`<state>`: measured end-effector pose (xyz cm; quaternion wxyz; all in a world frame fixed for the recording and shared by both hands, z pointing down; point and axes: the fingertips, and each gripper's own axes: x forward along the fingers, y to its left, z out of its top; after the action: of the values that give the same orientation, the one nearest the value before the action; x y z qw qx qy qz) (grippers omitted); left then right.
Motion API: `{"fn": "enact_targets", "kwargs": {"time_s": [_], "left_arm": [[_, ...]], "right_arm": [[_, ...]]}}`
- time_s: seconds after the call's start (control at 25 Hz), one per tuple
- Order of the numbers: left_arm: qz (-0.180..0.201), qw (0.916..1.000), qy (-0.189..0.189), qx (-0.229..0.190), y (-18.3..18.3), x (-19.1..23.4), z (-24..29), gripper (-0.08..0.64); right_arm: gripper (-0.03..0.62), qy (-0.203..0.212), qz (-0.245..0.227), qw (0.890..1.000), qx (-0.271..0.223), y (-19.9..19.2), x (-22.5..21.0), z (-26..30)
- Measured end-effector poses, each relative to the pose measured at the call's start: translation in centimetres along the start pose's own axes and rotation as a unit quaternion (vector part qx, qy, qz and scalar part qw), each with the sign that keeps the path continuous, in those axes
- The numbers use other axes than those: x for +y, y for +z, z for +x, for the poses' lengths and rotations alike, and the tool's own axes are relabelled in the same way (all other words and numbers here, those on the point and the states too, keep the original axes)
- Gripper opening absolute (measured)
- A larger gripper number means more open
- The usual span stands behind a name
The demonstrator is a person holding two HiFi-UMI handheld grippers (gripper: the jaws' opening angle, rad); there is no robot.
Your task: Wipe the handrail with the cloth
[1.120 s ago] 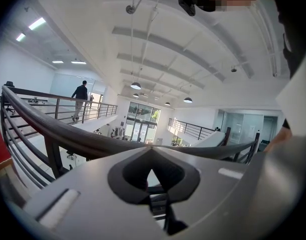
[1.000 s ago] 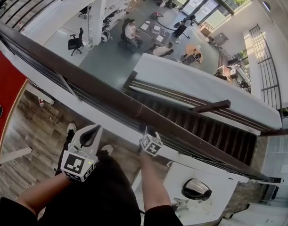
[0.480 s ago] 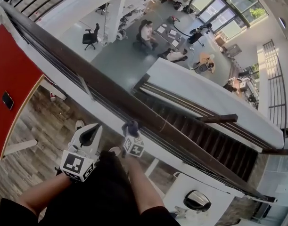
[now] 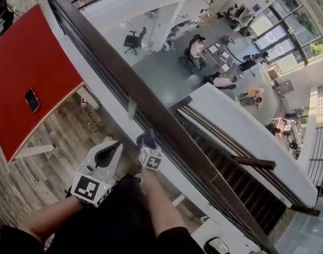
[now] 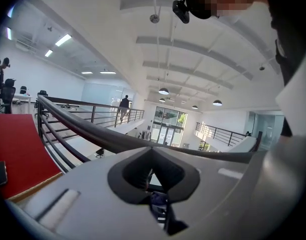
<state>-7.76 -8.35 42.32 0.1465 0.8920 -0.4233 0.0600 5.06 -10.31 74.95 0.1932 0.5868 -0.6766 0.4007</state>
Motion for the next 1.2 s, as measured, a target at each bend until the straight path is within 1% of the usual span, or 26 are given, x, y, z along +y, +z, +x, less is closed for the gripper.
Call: {"fn": "enact_targets", "kwargs": {"time_s": [0.16,0.32,0.48,0.52,0.68,0.76,0.92,1.0,1.12,1.2], "left_arm": [[0.012,0.9997,0.006,0.019,-0.4,2.9,-0.1,0.000],[0.022,0.9995,0.011,0.019,-0.1,5.1,0.0,0.000],[0.015,0.9988,0.032,0.034,-0.6,7.5,-0.1,0.000],[0.013,0.9984,0.037,0.039,-0.8,8.3,-0.2,0.000],[0.022,0.9967,0.050,0.060,-1.9,10.9,-0.9,0.000],[0.021,0.9958,0.057,0.068,-1.9,11.6,-1.3,0.000],[0.015,0.9935,0.078,0.082,-2.5,13.1,-2.2,0.000],[0.014,0.9929,0.082,0.085,-2.7,13.2,-2.3,0.000],[0.016,0.9924,0.084,0.089,-2.8,13.0,-2.7,0.000],[0.017,0.9919,0.084,0.094,-3.1,12.9,-3.0,0.000]], "right_arm": [[0.107,0.006,-0.058,0.998,0.036,0.1,1.8,3.7],[0.107,0.008,-0.066,0.996,0.054,0.1,2.4,7.0],[0.107,0.008,-0.114,0.990,0.079,-0.5,2.7,9.3],[0.107,0.007,-0.117,0.990,0.083,-0.6,2.6,9.8],[0.107,-0.008,-0.095,0.991,0.094,-1.3,1.5,11.4],[0.107,-0.012,-0.089,0.990,0.105,-1.6,1.1,11.9],[0.107,-0.027,-0.083,0.990,0.112,-2.3,0.7,12.5],[0.107,-0.036,-0.077,0.990,0.110,-2.5,0.1,12.6],[0.107,-0.052,-0.055,0.992,0.102,-2.6,-0.2,12.8],[0.107,-0.053,-0.040,0.994,0.091,-2.7,0.2,13.5]]}}
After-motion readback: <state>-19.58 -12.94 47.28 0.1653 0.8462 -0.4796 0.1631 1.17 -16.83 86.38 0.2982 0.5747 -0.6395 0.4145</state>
